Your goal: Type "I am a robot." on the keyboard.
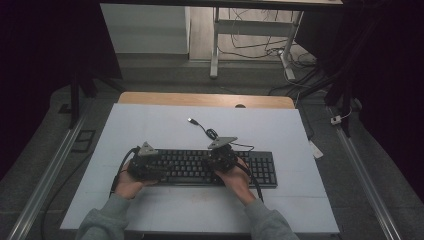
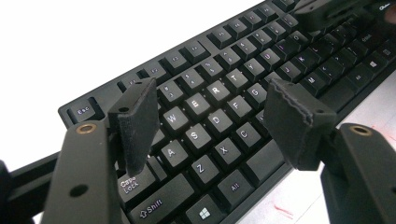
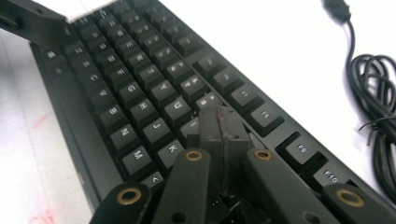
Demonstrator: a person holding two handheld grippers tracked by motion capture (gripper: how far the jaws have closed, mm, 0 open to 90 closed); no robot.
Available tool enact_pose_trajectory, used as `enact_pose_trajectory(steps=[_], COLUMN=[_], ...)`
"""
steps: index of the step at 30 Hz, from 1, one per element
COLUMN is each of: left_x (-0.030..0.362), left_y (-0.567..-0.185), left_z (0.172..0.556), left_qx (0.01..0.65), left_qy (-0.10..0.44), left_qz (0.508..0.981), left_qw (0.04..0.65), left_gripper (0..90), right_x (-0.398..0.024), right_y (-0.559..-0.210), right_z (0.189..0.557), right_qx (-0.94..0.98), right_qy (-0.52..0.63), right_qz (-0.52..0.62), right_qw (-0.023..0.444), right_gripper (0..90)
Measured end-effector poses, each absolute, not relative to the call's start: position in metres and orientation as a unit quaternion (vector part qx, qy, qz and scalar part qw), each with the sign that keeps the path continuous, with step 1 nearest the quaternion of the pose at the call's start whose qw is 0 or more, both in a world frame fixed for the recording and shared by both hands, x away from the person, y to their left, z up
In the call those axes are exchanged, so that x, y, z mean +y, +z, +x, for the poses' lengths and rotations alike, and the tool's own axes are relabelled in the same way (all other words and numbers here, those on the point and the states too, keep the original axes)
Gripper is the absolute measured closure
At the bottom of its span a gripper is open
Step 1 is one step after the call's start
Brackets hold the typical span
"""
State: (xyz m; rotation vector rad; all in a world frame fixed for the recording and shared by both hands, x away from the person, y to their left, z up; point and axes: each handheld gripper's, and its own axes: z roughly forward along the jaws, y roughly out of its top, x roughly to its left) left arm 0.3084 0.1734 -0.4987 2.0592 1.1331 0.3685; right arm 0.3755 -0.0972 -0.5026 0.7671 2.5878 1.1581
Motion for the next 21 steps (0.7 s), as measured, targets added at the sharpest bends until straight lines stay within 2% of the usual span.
enact_pose_trajectory(steps=[10,21], left_x=[0.177,0.176], left_y=[-0.498,-0.5], left_z=[0.309,0.31], left_qx=[0.446,0.449], left_qy=[0.143,0.143], left_qz=[0.8,0.8], left_qw=[0.375,0.372], left_gripper=[35.9,35.9], right_x=[-0.123,-0.165], right_y=[-0.499,-0.493], right_z=[0.366,0.351], right_qx=[0.868,0.854], right_qy=[0.405,0.432], right_qz=[0.266,0.266], right_qw=[0.107,0.11], right_gripper=[88.1,61.8])
